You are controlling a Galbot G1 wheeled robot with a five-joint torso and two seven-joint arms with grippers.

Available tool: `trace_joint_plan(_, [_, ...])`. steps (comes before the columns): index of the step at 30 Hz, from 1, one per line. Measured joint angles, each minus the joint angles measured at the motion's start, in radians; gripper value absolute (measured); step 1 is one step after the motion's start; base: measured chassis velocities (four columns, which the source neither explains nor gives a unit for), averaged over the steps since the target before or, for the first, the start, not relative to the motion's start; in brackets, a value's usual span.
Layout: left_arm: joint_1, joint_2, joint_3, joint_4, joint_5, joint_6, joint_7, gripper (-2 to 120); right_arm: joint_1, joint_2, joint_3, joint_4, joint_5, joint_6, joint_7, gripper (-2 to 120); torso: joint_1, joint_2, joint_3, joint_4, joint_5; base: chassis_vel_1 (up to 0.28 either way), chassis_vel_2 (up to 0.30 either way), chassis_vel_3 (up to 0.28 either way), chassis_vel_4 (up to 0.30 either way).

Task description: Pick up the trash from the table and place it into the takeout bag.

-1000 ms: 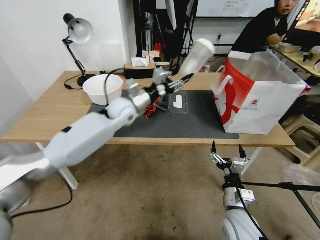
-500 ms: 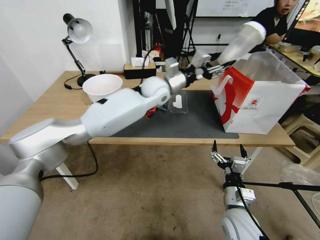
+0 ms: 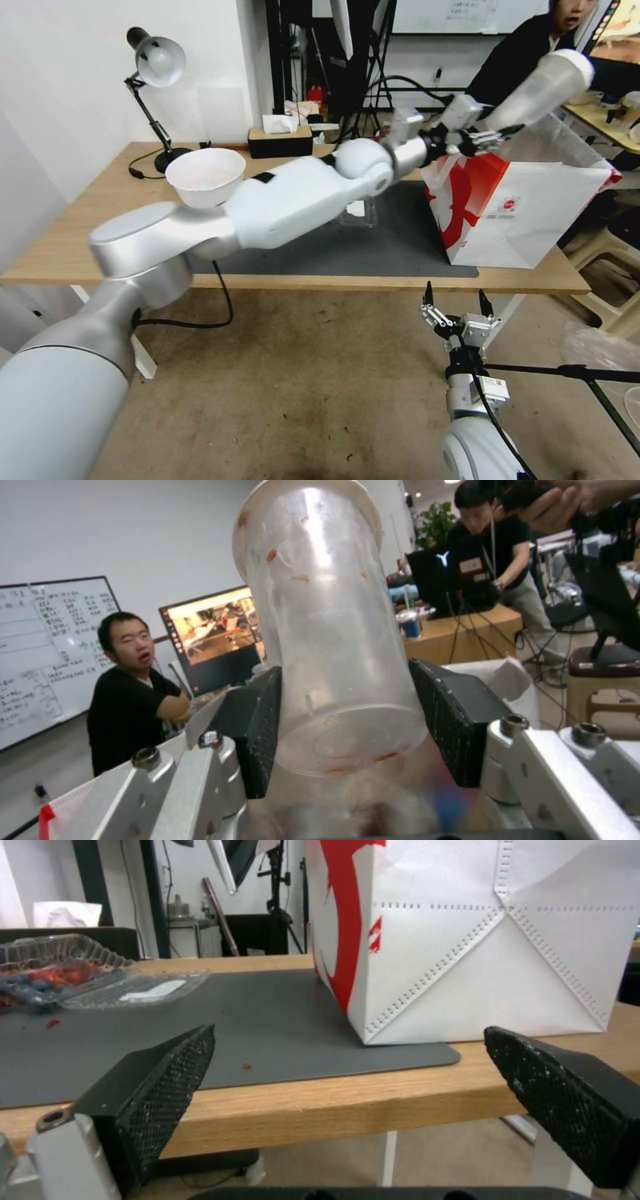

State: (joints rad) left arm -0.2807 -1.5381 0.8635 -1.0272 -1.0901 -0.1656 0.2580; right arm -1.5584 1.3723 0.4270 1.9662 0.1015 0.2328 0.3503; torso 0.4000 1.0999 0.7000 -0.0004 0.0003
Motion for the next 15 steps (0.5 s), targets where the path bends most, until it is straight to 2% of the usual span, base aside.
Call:
trace_joint_plan(6, [0.001, -0.009, 0.001, 0.028, 0.026, 0.010, -0.015, 52, -0.010, -0.004, 0.014, 0.002, 0.006, 0.008, 0.002, 100, 0.000, 0.000, 0.000, 0.0005, -0.0004, 0.000, 0.000, 0.000, 0.000])
trace_joint_plan(8, [0.010, 0.003, 0.000, 0.021, 0.029, 0.013, -0.025, 65, -0.012, -0.004, 0.014, 0.002, 0.006, 0.008, 0.006, 100, 0.000, 0.000, 0.000, 0.0005, -0.0004, 0.000, 0.000, 0.000, 0.000])
trace_joint_plan(9, [0.010, 0.003, 0.000, 0.021, 0.029, 0.013, -0.025, 65, -0.012, -0.004, 0.014, 0.002, 0.006, 0.008, 0.006, 100, 0.000, 0.000, 0.000, 0.0005, -0.0004, 0.000, 0.000, 0.000, 0.000])
trace_joint_plan(12, [0.018, 0.017, -0.003, 0.002, 0.030, 0.015, -0.039, 79, -0.012, -0.002, 0.013, 0.000, 0.006, 0.009, 0.006, 100, 0.000, 0.000, 0.000, 0.0005, -0.0004, 0.000, 0.000, 0.000, 0.000])
trace_joint_plan(15, [0.022, 0.022, -0.009, -0.007, 0.030, 0.015, -0.047, 84, -0.012, -0.001, 0.012, 0.000, 0.006, 0.009, 0.006, 100, 0.000, 0.000, 0.000, 0.0004, -0.0004, 0.000, 0.000, 0.000, 0.000])
